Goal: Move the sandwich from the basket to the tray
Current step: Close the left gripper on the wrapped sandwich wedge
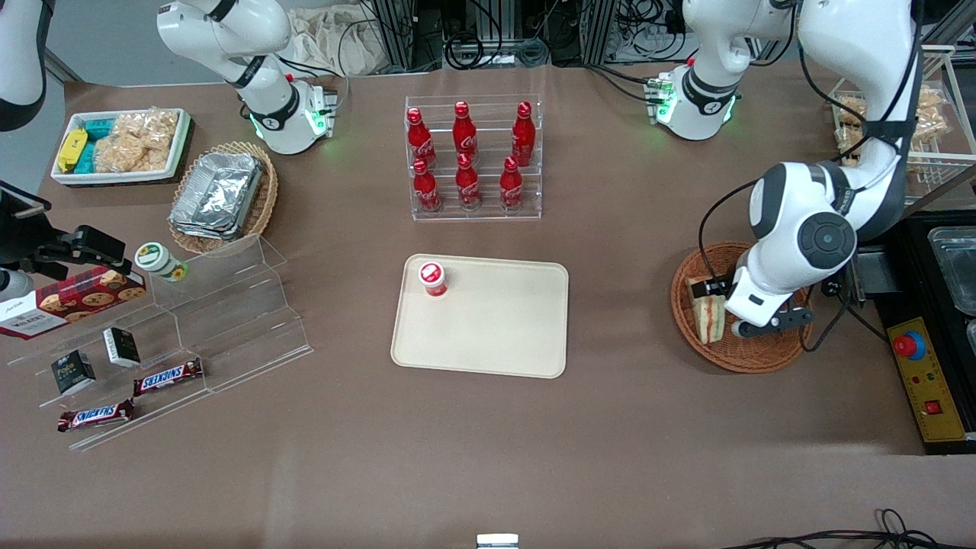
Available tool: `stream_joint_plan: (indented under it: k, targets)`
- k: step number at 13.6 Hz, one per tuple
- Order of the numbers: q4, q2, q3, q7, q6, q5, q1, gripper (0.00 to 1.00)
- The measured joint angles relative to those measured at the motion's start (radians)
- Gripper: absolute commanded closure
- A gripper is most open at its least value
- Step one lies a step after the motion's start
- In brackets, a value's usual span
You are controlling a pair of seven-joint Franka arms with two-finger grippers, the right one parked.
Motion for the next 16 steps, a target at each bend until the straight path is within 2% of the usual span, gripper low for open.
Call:
stream_joint_plan:
  k: [1,2,3,6,8,9,12,16]
  targets:
    - [-0.02,0.011,0.0,-0.003,0.041,0.0,0.0,0.0]
    - [-0.041,0.019,0.0,-0.006,0.077,0.0,0.0,0.06]
    - [-0.057,0.025,0.0,-0.008,0.097,0.0,0.0,0.17]
    - [-0.072,0.03,0.0,-0.012,0.108,0.0,0.0,0.66]
    - [-0.071,0.03,0.0,-0.031,0.108,0.0,0.0,0.85]
    - [-0.07,0.027,-0.001,-0.047,0.108,0.0,0.0,0.89]
    - [-0.033,-0.009,-0.017,-0.076,0.061,0.0,0.0,0.92]
    - [0.199,-0.081,-0.033,-0.078,-0.293,0.001,0.0,0.93]
